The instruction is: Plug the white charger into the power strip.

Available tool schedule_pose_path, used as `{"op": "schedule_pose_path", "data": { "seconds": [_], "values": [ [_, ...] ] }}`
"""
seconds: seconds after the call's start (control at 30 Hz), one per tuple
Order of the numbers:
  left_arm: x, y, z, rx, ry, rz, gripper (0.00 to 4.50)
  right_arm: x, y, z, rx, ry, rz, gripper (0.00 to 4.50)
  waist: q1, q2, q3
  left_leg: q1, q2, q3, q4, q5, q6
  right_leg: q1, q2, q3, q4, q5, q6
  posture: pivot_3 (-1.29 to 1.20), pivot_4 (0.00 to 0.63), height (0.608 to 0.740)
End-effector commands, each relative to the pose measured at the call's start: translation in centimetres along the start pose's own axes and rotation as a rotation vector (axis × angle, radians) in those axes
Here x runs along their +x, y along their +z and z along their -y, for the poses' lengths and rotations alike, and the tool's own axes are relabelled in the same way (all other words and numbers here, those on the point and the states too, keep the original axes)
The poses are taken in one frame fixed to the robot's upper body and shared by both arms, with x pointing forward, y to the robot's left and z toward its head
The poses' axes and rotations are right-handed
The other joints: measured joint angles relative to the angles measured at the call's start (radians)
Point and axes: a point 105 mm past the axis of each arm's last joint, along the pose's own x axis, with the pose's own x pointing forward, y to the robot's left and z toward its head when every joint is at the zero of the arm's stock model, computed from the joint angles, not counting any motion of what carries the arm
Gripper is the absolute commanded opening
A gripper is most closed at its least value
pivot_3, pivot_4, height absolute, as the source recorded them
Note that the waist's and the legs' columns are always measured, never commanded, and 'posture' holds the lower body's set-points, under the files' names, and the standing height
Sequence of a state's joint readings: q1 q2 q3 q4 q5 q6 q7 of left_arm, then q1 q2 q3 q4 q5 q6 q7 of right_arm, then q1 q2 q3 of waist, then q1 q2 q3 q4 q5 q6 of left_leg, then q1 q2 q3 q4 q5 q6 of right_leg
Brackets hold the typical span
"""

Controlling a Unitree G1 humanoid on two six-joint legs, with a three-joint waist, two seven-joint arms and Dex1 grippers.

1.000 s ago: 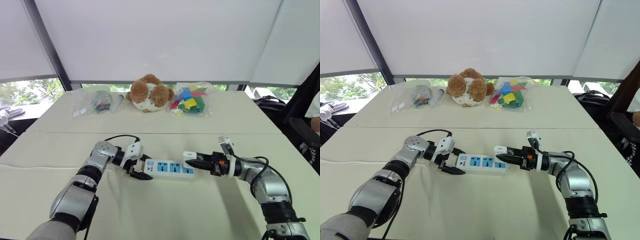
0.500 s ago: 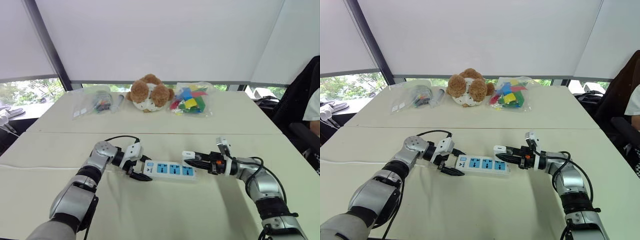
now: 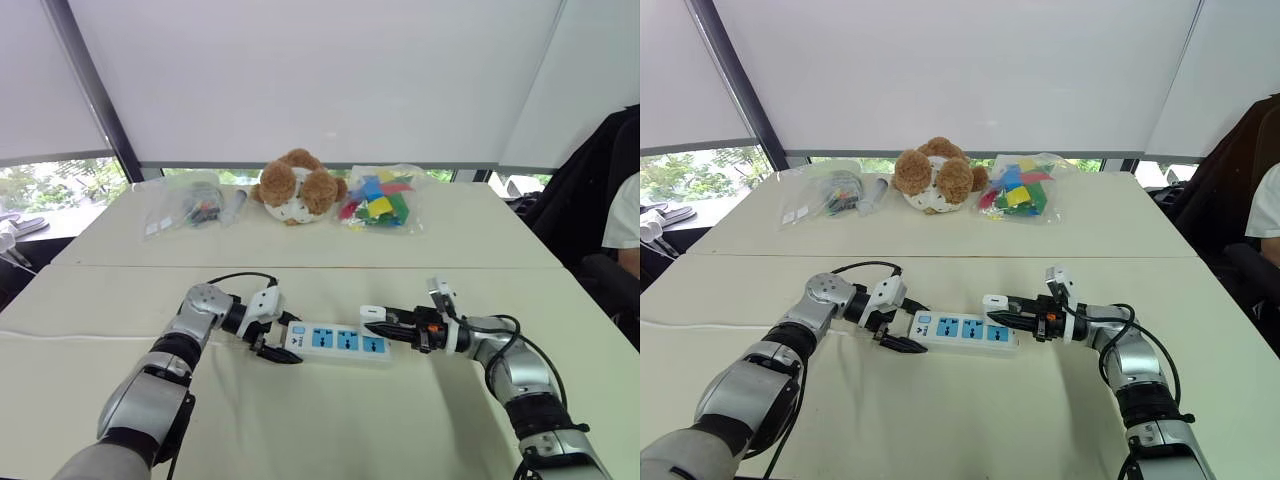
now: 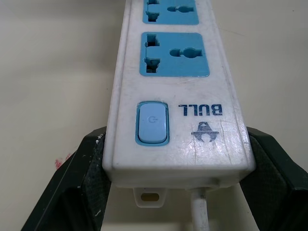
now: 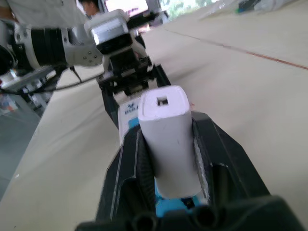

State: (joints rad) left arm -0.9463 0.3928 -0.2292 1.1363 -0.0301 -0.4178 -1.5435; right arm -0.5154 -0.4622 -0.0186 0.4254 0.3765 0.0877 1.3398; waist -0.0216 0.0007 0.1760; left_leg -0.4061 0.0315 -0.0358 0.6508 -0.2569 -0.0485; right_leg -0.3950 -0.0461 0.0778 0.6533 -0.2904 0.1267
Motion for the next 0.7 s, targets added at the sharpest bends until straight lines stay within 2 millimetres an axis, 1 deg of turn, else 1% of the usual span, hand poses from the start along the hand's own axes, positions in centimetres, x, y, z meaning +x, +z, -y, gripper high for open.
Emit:
{"op": "schedule_pose_path", "data": {
  "seconds": [0.03, 0.23, 0.33, 0.4, 0.53, 0.7],
  "values": [
    [0.1, -1.4, 1.3, -0.020, -0.083, -0.078, 3.03, -0.1, -1.6, 0.2, 0.016, 0.007, -0.057, 0.71, -0.001, 0.000, 0.000, 0.000, 0.000, 0.000, 0.000, 0.000, 0.000, 0.000, 0.000, 0.000, 0.000, 0.000, 0.000, 0.00, 0.150, 0.739],
    [0.2, -1.4, 1.3, -0.018, -0.083, -0.073, 3.03, -0.5, -2.7, 0.6, 0.020, 0.010, -0.086, 0.71, -0.002, -0.001, 0.000, 0.004, 0.000, 0.000, 0.000, 0.000, 0.000, 0.005, 0.000, 0.000, 0.000, 0.000, 0.000, 0.00, 0.150, 0.739],
    [0.2, -1.5, 1.5, -0.018, -0.084, -0.072, 3.03, -0.8, -4.1, 0.1, 0.005, 0.048, -0.150, 0.71, -0.003, -0.002, -0.001, 0.007, 0.000, 0.000, 0.000, 0.000, 0.000, 0.007, 0.000, 0.000, 0.000, 0.000, 0.000, 0.00, 0.150, 0.739],
    [0.1, -1.5, 1.5, -0.018, -0.082, -0.072, 3.03, -0.9, -4.7, -0.1, 0.009, 0.062, -0.167, 0.71, -0.003, -0.003, -0.002, 0.009, 0.000, 0.000, -0.001, 0.000, 0.000, 0.008, 0.000, 0.001, 0.000, 0.000, 0.000, 0.00, 0.150, 0.739],
    [0.1, -1.4, 1.4, -0.015, -0.074, -0.065, 3.03, -1.2, -6.3, -0.4, 0.070, 0.067, -0.203, 0.71, -0.006, -0.006, -0.004, 0.015, 0.000, 0.000, -0.003, 0.000, 0.000, 0.015, 0.000, 0.001, -0.002, 0.000, 0.000, 0.00, 0.150, 0.739],
    [-0.2, -1.5, 1.7, -0.011, -0.077, -0.062, 3.03, -1.3, -7.6, -0.5, 0.142, 0.047, -0.207, 0.71, -0.020, -0.014, -0.009, 0.020, 0.001, 0.000, -0.003, -0.001, 0.002, 0.021, 0.000, 0.000, -0.003, -0.001, -0.001, 0.00, 0.150, 0.739]
  ]
}}
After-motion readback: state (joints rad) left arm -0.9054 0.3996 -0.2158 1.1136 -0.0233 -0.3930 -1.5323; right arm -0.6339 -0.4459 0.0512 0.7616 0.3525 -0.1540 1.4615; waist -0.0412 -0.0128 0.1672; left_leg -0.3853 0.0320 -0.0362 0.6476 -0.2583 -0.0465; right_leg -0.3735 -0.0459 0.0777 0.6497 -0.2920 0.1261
